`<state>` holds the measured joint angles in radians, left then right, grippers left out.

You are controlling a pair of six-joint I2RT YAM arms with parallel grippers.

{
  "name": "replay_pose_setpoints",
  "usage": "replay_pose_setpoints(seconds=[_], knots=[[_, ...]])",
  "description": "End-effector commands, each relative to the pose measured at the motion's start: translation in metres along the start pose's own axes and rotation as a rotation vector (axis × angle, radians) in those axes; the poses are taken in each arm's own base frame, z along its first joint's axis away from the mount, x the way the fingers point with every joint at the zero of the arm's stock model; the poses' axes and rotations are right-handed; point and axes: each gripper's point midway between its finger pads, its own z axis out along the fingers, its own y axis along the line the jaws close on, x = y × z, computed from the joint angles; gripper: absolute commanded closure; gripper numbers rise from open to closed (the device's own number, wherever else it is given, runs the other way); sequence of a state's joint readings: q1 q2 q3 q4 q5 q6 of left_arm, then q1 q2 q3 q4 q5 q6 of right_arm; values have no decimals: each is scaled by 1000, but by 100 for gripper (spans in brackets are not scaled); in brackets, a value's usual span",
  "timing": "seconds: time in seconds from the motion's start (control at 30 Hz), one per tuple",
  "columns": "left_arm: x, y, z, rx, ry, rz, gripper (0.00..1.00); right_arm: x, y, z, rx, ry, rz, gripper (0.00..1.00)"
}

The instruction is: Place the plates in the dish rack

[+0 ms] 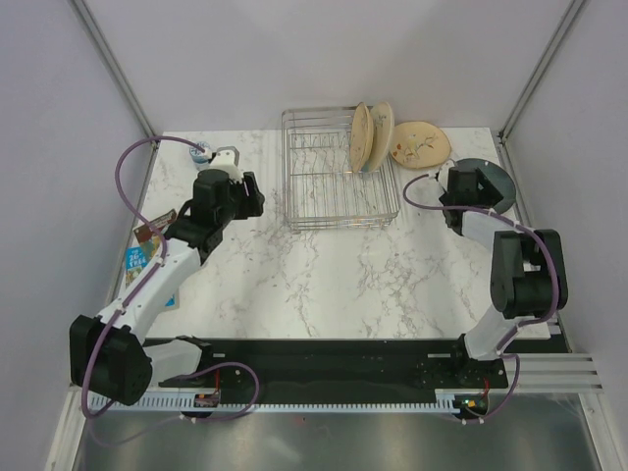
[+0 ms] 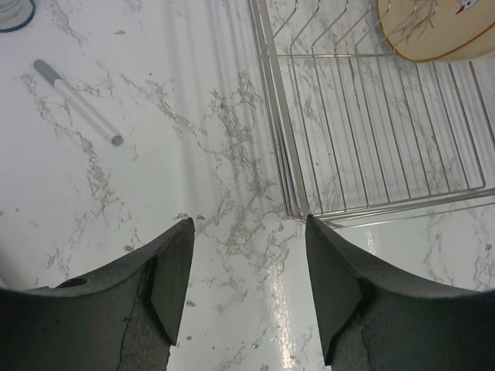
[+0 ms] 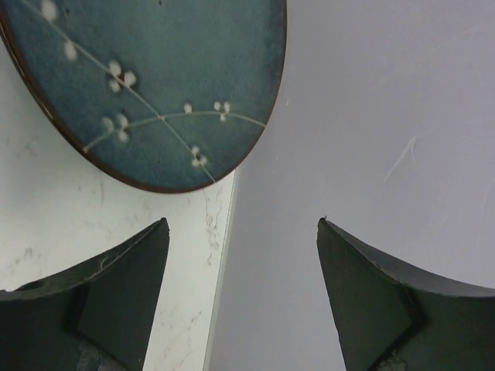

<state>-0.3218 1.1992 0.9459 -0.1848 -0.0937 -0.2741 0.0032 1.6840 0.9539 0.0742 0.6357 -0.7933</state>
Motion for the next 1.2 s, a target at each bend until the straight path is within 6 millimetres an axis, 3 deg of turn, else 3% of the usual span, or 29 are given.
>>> replay_pose_setpoints(seconds=[0.0, 0.3, 0.7, 0.77, 0.97, 1.07, 1.17], knots=[[-3, -2, 0, 16, 29, 41, 34, -43, -29, 5, 118, -170, 52, 17], [-3, 15, 14, -52, 42, 92, 34, -33, 20, 41, 49, -118, -44, 24], [-6, 31, 19, -93, 32, 129, 33, -31, 30, 45, 42, -120, -38, 27], [-7, 31, 20, -96, 30, 126, 33, -33, 34, 40, 35, -125, -66, 28], [-6, 32, 22, -98, 41, 124, 33, -44, 40, -11, 42, -270, -93, 28], [-2, 31, 25, -90, 56, 119, 33, -43, 51, -18, 29, -271, -103, 29], [-1, 29, 29, -82, 64, 116, 33, -40, 61, -11, 31, -246, -110, 29]])
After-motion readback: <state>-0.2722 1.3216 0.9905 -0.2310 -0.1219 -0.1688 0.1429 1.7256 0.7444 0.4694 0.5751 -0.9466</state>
